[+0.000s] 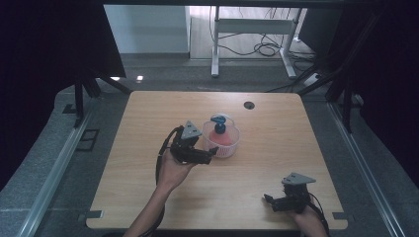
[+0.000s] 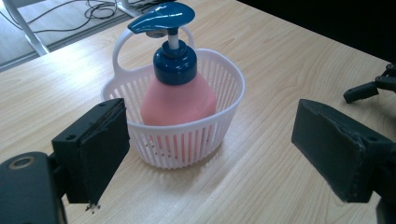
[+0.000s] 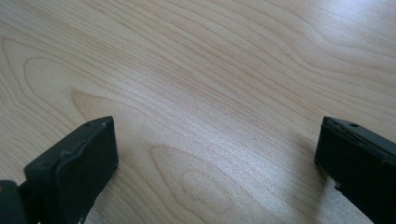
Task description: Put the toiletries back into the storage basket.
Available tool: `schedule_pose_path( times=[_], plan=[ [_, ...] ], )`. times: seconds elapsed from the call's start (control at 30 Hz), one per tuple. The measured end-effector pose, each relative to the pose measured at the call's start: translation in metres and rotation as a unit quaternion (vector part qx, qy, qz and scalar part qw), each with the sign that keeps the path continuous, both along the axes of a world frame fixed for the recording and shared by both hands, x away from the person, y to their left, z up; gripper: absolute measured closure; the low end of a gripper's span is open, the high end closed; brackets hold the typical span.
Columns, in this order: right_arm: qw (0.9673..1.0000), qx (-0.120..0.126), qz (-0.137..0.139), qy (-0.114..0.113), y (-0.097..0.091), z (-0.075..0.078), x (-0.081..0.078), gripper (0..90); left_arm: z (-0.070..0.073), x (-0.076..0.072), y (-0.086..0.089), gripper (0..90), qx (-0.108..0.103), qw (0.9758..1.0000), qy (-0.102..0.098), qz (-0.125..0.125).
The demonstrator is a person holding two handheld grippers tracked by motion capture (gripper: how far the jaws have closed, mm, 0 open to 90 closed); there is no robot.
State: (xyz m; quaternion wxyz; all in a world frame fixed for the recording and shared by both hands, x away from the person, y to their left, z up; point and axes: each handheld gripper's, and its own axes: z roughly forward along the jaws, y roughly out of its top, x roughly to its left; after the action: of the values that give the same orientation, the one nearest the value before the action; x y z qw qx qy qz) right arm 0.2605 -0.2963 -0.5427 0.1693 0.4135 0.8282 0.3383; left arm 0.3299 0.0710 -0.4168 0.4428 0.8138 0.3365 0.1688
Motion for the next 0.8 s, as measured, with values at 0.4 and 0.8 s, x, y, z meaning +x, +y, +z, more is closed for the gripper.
schedule_pose_path(
  times=[0.4,0.8],
  plan=[
    [1.0,0.0,0.001,0.0,0.0,0.0,0.0,0.0,-0.003,-0.012,0.011,11.2,-0.007,1.0,-0.005,-0.001],
    [1.0,0.0,0.0,0.0,0.0,0.0,0.0,0.0,-0.005,-0.024,0.026,11.2,-0.008,1.0,-0.003,0.002]
  ],
)
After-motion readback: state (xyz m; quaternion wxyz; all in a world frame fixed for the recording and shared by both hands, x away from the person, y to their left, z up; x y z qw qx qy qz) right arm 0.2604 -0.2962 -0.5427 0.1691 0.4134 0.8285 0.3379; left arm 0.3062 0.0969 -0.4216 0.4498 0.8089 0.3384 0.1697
